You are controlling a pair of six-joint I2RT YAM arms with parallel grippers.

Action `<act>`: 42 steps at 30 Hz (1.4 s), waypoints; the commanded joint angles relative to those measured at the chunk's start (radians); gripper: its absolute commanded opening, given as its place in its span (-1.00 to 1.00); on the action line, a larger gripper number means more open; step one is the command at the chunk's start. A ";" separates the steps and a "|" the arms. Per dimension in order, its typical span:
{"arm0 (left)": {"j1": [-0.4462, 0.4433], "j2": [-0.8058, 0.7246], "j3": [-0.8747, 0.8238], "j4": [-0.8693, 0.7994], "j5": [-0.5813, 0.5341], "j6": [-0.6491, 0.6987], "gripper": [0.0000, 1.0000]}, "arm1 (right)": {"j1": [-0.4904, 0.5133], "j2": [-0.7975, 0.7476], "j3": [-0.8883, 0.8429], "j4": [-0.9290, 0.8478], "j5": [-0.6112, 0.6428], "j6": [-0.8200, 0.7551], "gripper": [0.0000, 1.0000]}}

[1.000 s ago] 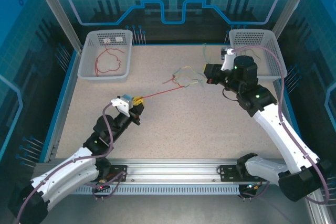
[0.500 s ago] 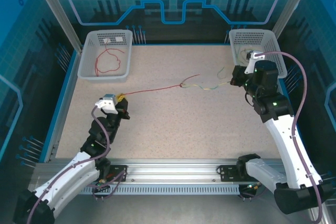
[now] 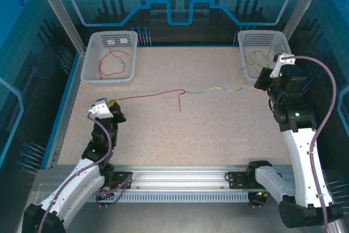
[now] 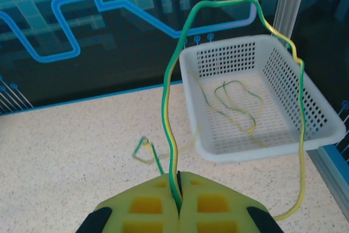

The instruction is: Untangle the cables

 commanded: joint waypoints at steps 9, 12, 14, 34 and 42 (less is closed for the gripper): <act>0.059 0.195 0.137 -0.152 -0.162 -0.067 -1.00 | -0.092 -0.052 0.164 -0.068 -0.028 0.009 -1.00; 0.102 0.277 0.174 -0.176 -0.109 -0.084 -1.00 | -0.126 -0.057 0.214 -0.089 -0.039 0.035 -1.00; 0.105 0.317 0.199 -0.184 -0.098 -0.089 -1.00 | -0.151 -0.062 0.227 -0.081 -0.060 0.045 -1.00; 0.271 0.383 0.243 -0.282 -0.083 -0.208 -1.00 | -0.176 -0.109 0.294 -0.088 0.018 0.022 -1.00; 0.226 0.335 0.325 -0.292 0.057 -0.150 -1.00 | -0.173 -0.095 0.189 0.009 -0.232 0.087 -1.00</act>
